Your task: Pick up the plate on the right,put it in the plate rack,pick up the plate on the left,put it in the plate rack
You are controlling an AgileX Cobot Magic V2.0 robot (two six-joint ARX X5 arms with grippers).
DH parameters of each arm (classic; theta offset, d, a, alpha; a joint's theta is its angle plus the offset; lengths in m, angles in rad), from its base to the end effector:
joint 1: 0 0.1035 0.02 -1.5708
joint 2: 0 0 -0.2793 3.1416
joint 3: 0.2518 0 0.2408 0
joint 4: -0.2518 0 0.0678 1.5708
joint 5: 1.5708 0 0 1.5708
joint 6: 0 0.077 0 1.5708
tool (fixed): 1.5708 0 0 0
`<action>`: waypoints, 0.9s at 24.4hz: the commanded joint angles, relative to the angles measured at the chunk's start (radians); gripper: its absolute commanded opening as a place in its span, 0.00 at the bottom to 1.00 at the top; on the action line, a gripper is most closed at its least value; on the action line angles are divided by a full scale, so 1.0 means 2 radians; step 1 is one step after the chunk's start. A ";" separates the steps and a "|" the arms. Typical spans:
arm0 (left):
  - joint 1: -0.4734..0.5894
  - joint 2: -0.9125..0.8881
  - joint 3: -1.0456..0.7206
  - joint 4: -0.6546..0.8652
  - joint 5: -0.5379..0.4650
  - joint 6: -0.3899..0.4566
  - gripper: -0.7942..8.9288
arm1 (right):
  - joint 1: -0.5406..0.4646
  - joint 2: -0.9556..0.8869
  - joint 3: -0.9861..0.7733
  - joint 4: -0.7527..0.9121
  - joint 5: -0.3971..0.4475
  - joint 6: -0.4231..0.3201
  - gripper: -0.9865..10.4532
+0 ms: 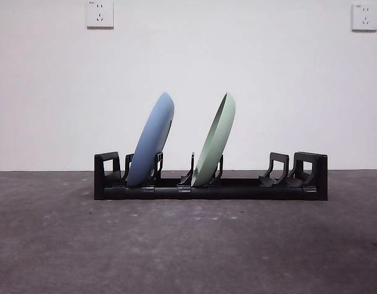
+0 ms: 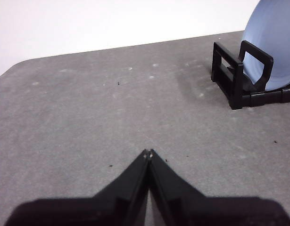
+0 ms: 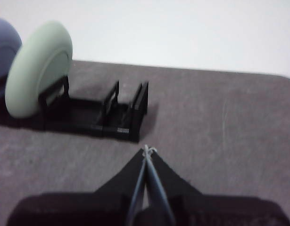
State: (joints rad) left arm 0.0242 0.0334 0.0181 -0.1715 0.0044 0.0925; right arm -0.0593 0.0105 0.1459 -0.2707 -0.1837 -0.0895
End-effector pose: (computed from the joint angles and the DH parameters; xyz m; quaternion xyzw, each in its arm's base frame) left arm 0.1172 0.0025 0.1424 0.0447 0.0936 0.0055 0.9946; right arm 0.1065 0.0078 0.1780 -0.0364 0.0643 0.0650 0.9952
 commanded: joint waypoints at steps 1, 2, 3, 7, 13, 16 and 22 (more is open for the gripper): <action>0.002 0.000 -0.005 0.003 0.002 -0.003 0.08 | 0.000 -0.001 -0.026 0.020 0.000 0.009 0.09; 0.002 0.000 -0.005 0.003 0.002 -0.003 0.08 | 0.000 -0.001 -0.033 0.022 0.001 0.010 0.09; 0.002 0.000 -0.005 0.003 0.002 -0.003 0.08 | 0.000 -0.001 -0.037 0.022 0.001 0.010 0.09; 0.002 0.001 -0.005 0.003 0.002 -0.003 0.08 | 0.000 -0.001 -0.061 0.039 0.005 0.010 0.09; 0.002 0.003 -0.005 0.003 0.002 -0.003 0.08 | 0.001 -0.001 -0.066 0.065 0.039 0.013 0.09; 0.002 0.006 -0.005 0.003 0.002 -0.003 0.08 | 0.002 -0.001 -0.066 0.074 0.056 0.013 0.09; 0.002 0.006 -0.005 0.003 0.002 -0.003 0.08 | 0.019 -0.001 -0.066 0.087 0.121 0.018 0.09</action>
State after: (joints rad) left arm 0.0242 0.0460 0.0181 -0.1711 0.0044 0.0925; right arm -0.0242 0.0101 0.0242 -0.1047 0.0433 -0.0704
